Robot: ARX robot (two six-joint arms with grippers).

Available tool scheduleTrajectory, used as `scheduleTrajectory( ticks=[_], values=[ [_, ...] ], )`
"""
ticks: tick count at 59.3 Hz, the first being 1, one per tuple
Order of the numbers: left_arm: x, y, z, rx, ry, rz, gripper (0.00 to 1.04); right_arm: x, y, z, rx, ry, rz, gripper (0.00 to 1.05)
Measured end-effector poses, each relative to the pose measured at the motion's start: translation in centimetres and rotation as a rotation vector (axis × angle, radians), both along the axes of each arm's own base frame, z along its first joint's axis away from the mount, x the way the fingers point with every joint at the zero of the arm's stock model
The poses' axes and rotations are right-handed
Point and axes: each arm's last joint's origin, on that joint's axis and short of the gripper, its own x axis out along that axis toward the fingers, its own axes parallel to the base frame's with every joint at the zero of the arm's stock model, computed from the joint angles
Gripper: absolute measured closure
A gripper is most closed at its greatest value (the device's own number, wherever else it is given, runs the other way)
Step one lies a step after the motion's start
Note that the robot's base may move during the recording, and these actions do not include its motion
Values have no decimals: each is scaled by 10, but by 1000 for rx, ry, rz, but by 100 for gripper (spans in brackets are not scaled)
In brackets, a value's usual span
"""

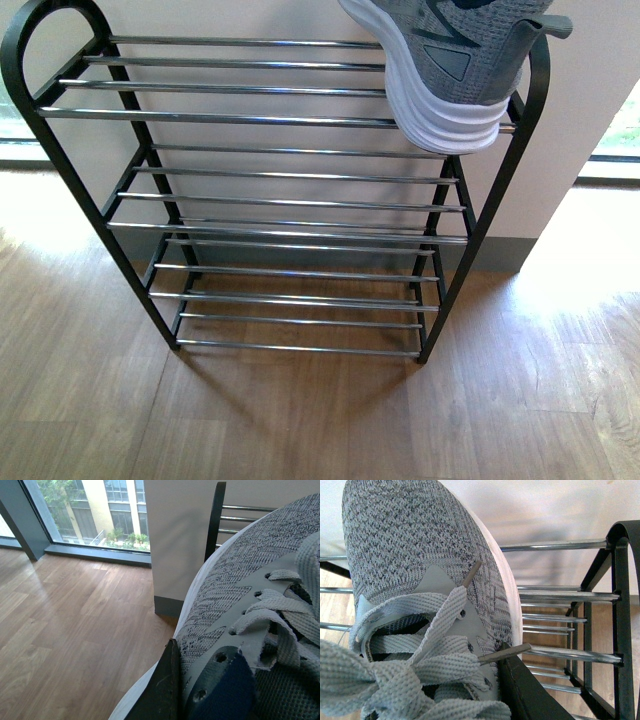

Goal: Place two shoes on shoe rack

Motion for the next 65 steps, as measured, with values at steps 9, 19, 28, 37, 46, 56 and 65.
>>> scheduleTrajectory(
  ticks=[9,19,28,37,46,56,65],
  values=[
    [0,0,0,0,0,0,103,1,1,-3,9,-21,19,101],
    [0,0,0,0,0,-1,103,2,1,-6,32,-49,43,101],
    [0,0,0,0,0,0,103,2,1,-8,58,-73,62,101],
    [0,0,0,0,0,0,103,3,1,-10,57,-91,52,101],
    [0,0,0,0,0,0,103,2,0,-11,34,-76,3,101],
    [0,0,0,0,0,0,103,1,-1,-13,57,-56,-52,101],
    [0,0,0,0,0,0,103,2,-1,-12,103,-58,-83,101]
  ],
)
